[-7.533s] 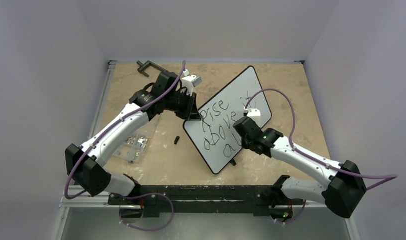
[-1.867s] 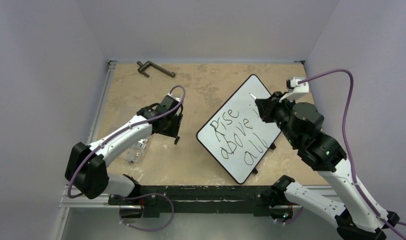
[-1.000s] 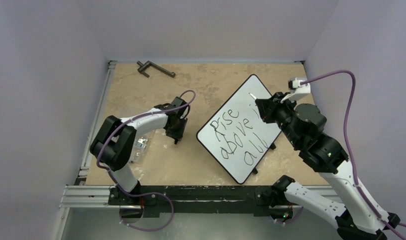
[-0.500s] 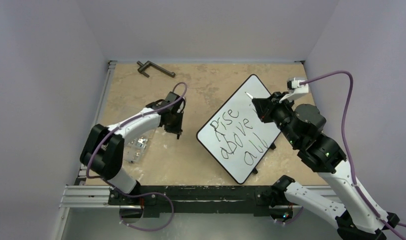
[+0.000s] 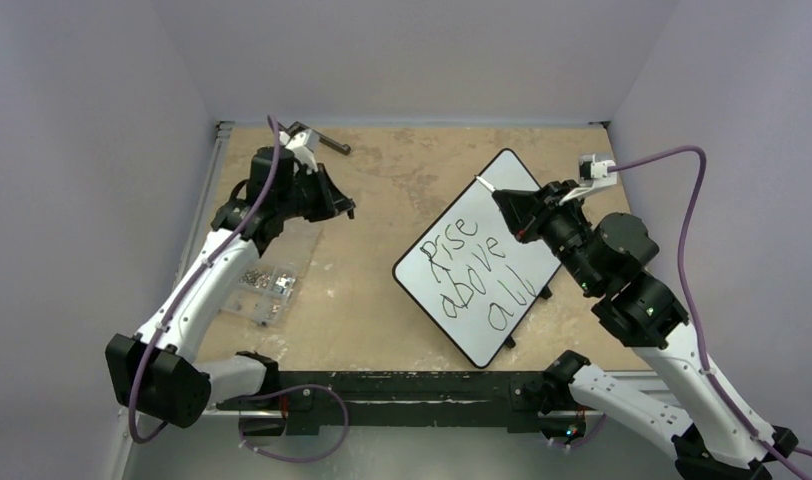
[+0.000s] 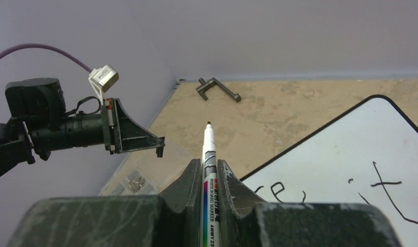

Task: Write a sentence on the whiteboard
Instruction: Insert the whiteboard marker without the cap into the pen cap.

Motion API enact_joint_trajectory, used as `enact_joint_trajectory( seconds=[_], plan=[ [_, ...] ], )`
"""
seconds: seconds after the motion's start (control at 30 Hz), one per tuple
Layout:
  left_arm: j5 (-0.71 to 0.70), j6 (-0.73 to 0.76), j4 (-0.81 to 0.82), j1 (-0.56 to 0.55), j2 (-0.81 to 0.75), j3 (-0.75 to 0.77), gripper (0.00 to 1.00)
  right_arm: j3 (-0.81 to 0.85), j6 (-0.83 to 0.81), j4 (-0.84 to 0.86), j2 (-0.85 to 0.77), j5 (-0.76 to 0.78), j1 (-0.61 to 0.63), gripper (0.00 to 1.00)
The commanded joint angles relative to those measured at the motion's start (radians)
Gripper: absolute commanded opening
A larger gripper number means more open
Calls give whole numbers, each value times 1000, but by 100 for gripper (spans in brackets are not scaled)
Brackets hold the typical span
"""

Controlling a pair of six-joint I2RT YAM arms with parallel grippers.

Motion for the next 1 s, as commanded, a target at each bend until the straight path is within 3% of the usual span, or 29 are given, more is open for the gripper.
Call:
enact_joint_trajectory(
  seconds=[0.0,0.1,0.23,0.47,0.97],
  plan=[
    [66,-122,118,45,-95,51,0,-25,33,129,-12,-74,-4,0],
    [-44,-202,165,49,-175,39,0,-55,52,184,-8,-102,-5,0],
    [-69,-307,236,50,-258,12,0,-83,70,247,-4,-159,-5,0],
    [-116,-499,139,51,-297,60,0,-146,88,386,-20,-243,-4,0],
    [-71,-945,556,113,-382,-211,0,-366,85,731,-35,-342,-3,0]
  ],
)
